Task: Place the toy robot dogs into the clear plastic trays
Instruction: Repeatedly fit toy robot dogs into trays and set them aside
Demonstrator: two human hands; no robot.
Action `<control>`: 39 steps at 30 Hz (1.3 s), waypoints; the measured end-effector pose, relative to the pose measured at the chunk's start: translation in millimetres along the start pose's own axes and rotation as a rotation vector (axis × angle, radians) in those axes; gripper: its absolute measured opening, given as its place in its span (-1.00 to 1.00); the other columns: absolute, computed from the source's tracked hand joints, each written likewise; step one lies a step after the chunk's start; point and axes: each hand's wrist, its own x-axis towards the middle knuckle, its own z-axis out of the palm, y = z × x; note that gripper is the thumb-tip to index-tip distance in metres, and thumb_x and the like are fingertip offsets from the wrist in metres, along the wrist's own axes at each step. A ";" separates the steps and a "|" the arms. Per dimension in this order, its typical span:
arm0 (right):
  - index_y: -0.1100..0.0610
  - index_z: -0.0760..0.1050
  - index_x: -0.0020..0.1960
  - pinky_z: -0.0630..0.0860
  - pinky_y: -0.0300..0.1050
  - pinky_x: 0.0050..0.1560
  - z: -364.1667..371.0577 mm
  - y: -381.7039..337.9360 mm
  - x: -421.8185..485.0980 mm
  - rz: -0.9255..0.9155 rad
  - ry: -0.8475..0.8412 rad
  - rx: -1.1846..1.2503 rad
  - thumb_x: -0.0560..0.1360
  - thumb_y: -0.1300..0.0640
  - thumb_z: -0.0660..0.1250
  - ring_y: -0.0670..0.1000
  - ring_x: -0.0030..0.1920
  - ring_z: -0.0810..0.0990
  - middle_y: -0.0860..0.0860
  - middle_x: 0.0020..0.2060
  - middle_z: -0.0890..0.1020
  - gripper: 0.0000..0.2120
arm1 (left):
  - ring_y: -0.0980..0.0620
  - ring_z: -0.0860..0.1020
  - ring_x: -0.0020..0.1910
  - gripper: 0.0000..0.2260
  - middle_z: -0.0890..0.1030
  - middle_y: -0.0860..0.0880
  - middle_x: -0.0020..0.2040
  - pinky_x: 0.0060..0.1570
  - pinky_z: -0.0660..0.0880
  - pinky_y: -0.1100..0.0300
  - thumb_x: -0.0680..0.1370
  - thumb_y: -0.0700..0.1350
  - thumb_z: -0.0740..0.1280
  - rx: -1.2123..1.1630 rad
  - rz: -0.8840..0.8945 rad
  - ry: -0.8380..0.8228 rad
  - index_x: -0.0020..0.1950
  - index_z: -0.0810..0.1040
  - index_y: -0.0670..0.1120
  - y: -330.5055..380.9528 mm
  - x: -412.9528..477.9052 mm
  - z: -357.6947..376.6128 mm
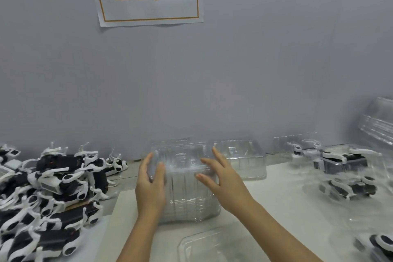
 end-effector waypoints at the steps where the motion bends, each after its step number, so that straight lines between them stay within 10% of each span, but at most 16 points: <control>1: -0.15 0.38 0.40 0.26 -0.33 0.20 0.0 0.4 0.3 0.001 -0.005 -0.004 0.52 -0.23 0.27 -0.17 0.46 0.25 -0.28 0.55 -0.02 -0.52 | 0.50 0.41 -0.43 -0.73 0.54 0.35 -0.30 -0.39 0.32 0.61 0.62 -0.04 0.27 -0.001 0.008 0.009 0.28 0.41 0.21 -1.6 0.6 0.6; 8: -0.16 0.33 0.45 0.34 -0.23 0.25 1.1 0.5 0.5 0.026 -0.033 -0.059 0.53 -0.26 0.25 -0.15 0.46 0.27 -0.30 0.55 -0.05 -0.48 | 0.39 0.43 -0.44 -0.69 0.49 0.17 -0.20 -0.37 0.35 0.59 0.61 -0.02 0.28 0.012 0.042 0.009 0.35 0.41 0.17 -8.3 1.5 0.5; 11: -0.20 0.12 0.54 0.34 -0.11 0.32 -10.5 -8.3 1.7 0.060 -0.152 -0.106 0.55 -0.26 0.22 -0.10 0.51 0.21 -0.31 0.52 -0.17 -0.38 | 0.47 0.49 -0.02 -0.62 0.53 0.11 0.20 -0.06 0.34 0.58 0.61 0.04 0.26 0.012 0.005 -0.075 0.42 0.34 0.16 -2.2 1.3 -2.8; 14: -0.30 -0.19 0.54 0.19 -0.12 0.42 -34.7 -23.3 -16.1 0.077 -0.247 0.010 0.51 -0.27 0.28 -0.20 0.50 0.10 -0.26 0.51 -0.24 -0.19 | 0.19 0.18 0.46 -0.34 0.14 0.07 0.56 0.33 0.14 0.30 0.55 0.15 0.25 0.015 -0.028 -0.154 0.58 0.07 0.04 5.9 -3.0 -16.4; 17: -0.46 0.13 0.38 0.24 -0.18 0.40 -62.7 -36.4 -61.4 -0.008 -0.301 0.014 0.32 -0.47 0.33 -0.42 0.39 0.16 -0.48 0.41 0.17 -0.30 | 0.23 0.13 0.42 -0.23 0.16 0.17 0.49 0.38 0.12 0.19 0.44 0.33 0.32 -0.017 -0.043 -0.109 0.54 0.12 0.10 4.5 -26.0 -41.2; 20: -0.33 0.33 0.31 0.30 -0.28 0.10 -62.3 -46.5 -112.1 -0.104 -0.730 -0.316 0.47 -0.27 0.33 -0.25 0.26 0.43 -0.34 0.24 0.43 -0.56 | 0.15 0.31 0.33 -0.66 0.38 0.18 0.31 0.29 0.23 0.15 0.51 0.16 0.38 -0.035 -0.083 -0.092 0.22 0.38 0.16 -4.9 -56.5 -59.1; 24: -0.19 0.56 0.07 0.31 -0.29 -0.29 -46.6 -37.3 -137.2 -0.389 -0.443 -0.734 0.46 -0.11 0.33 -0.23 -0.18 0.61 -0.25 -0.16 0.64 -0.81 | -0.08 0.52 0.19 -0.96 0.59 0.05 0.02 0.09 0.42 0.07 0.60 -0.09 0.31 -0.108 -0.211 -0.193 0.01 0.55 0.01 -4.4 -77.8 -68.1; 27: -0.28 0.55 0.02 0.38 -0.46 -0.23 -60.5 -45.3 -137.7 -0.058 -0.284 -0.041 0.42 -0.20 0.44 -0.27 -0.29 0.57 -0.35 -0.19 0.62 -0.81 | 0.01 0.56 0.07 -0.72 0.63 0.08 -0.10 -0.01 0.43 0.14 0.39 0.10 0.44 -0.175 -0.138 -0.256 -0.01 0.58 -0.03 20.6 -87.3 -73.1; 30: -0.16 0.62 -0.02 0.41 -0.20 -0.51 -71.0 -57.5 -130.1 0.104 -0.033 0.651 0.24 -0.05 0.60 0.06 -0.49 0.57 0.13 -0.27 0.68 -0.66 | 0.12 0.54 -0.15 -0.52 0.63 0.08 -0.22 -0.08 0.42 0.28 0.19 0.35 0.43 -0.163 0.041 -0.396 -0.11 0.66 0.02 51.0 -99.1 -79.4; 34: 0.08 0.59 0.07 0.41 -0.13 -0.58 -69.9 -83.7 -126.5 0.087 -0.045 0.876 0.14 -0.21 0.61 0.14 -0.52 0.56 0.21 -0.29 0.67 -0.39 | 0.00 0.59 -0.21 -0.48 0.70 0.01 -0.18 -0.17 0.48 0.27 0.15 0.50 0.44 -0.145 0.124 -0.591 -0.12 0.71 0.17 86.1 -122.0 -80.7; 39: 0.13 0.53 0.13 0.41 -0.15 -0.59 -61.5 -96.9 -130.9 0.083 -0.047 0.882 0.15 -0.27 0.57 0.12 -0.52 0.55 0.16 -0.33 0.65 -0.29 | -0.02 0.66 -0.33 -0.75 0.71 -0.14 -0.21 -0.39 0.50 0.25 0.27 0.07 0.51 -0.314 0.057 -0.622 -0.10 0.74 0.05 114.3 -137.2 -74.2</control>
